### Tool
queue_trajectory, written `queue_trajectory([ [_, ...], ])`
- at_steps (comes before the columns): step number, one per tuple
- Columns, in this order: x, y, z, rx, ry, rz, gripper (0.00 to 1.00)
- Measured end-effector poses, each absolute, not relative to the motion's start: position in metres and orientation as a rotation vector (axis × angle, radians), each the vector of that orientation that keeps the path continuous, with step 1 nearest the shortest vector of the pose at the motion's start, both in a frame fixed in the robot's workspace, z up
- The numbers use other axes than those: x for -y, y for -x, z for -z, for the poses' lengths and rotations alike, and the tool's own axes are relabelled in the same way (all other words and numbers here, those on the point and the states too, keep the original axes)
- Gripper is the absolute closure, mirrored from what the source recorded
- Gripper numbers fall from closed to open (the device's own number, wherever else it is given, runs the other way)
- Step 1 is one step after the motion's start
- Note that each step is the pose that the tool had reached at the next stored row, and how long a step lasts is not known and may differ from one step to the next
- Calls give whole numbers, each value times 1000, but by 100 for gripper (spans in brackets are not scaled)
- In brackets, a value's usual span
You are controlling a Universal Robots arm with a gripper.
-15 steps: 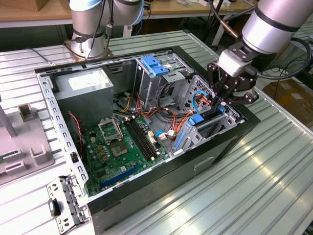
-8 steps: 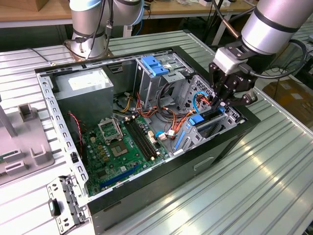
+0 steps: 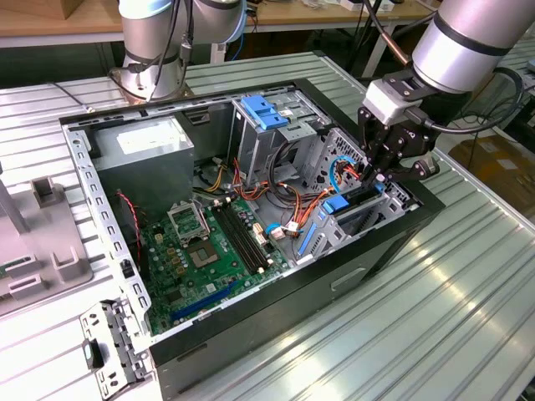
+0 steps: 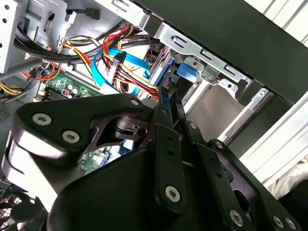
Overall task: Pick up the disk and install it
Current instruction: 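Insert the first disk wire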
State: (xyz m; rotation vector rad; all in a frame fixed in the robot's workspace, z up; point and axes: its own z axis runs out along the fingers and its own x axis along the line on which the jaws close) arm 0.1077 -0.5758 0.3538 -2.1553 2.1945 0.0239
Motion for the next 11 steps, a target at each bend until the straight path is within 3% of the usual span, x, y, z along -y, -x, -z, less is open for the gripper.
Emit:
queue_trajectory([
  [11,576,-106,-353,-2195,2155,-24,83],
])
